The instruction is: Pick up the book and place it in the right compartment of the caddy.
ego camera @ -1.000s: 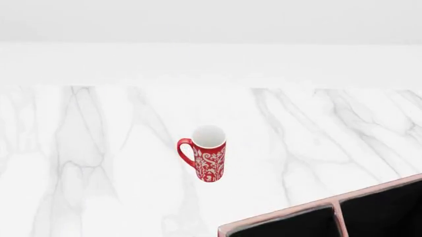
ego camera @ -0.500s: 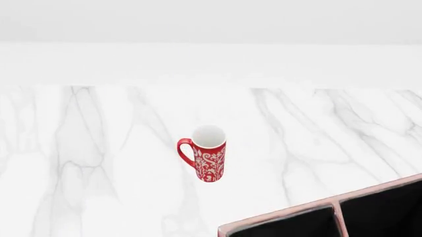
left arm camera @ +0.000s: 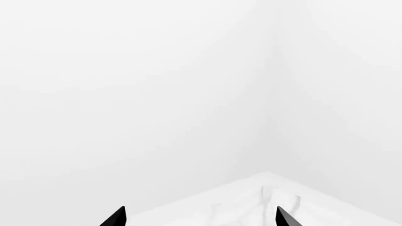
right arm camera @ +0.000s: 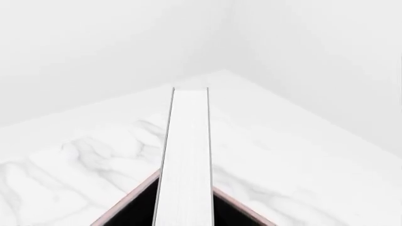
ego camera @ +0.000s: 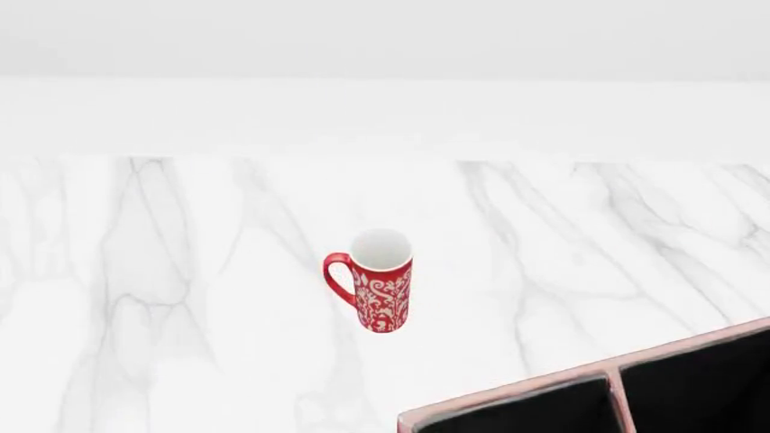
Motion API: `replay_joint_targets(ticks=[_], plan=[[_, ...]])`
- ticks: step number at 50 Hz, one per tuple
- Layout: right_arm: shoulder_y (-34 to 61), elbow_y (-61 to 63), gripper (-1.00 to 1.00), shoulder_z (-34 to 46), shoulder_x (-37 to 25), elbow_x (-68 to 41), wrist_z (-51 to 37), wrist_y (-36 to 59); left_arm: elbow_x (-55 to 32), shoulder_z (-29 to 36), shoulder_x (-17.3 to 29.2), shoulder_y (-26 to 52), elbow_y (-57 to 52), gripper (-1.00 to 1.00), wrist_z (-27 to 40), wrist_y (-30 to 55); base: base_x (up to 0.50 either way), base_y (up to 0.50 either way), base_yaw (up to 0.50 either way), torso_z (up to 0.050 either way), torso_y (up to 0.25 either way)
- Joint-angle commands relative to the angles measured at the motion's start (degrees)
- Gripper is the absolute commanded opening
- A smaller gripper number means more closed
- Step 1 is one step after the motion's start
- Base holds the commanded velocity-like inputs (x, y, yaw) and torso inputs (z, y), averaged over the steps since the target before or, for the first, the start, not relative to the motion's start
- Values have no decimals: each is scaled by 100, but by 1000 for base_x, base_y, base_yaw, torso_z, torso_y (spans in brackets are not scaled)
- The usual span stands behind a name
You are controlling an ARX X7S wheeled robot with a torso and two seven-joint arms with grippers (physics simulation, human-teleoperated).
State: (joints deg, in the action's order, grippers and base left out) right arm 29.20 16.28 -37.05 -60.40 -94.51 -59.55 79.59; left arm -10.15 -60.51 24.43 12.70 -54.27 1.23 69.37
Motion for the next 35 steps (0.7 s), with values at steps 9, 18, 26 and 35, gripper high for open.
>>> replay_joint_targets(ticks=[9, 18, 26, 35], plan=[[-399, 105, -100, -162, 339, 915, 781, -200, 104, -126, -130, -49, -8, 100, -99, -55, 0, 0, 0, 0, 1], [-618, 81, -100, -21, 467, 1269, 1061, -368, 93, -122, -124, -42, -12, 100, -87, -54, 0, 0, 0, 1, 1], [-625, 37, -100, 122, 521, 1388, 1169, -484, 85, -118, -136, -44, -17, 100, -75, -60, 0, 0, 0, 0, 1], [-575, 3, -100, 162, 539, 1243, 1196, -493, 72, -132, -152, -57, -23, 100, -73, -73, 0, 0, 0, 0, 1]])
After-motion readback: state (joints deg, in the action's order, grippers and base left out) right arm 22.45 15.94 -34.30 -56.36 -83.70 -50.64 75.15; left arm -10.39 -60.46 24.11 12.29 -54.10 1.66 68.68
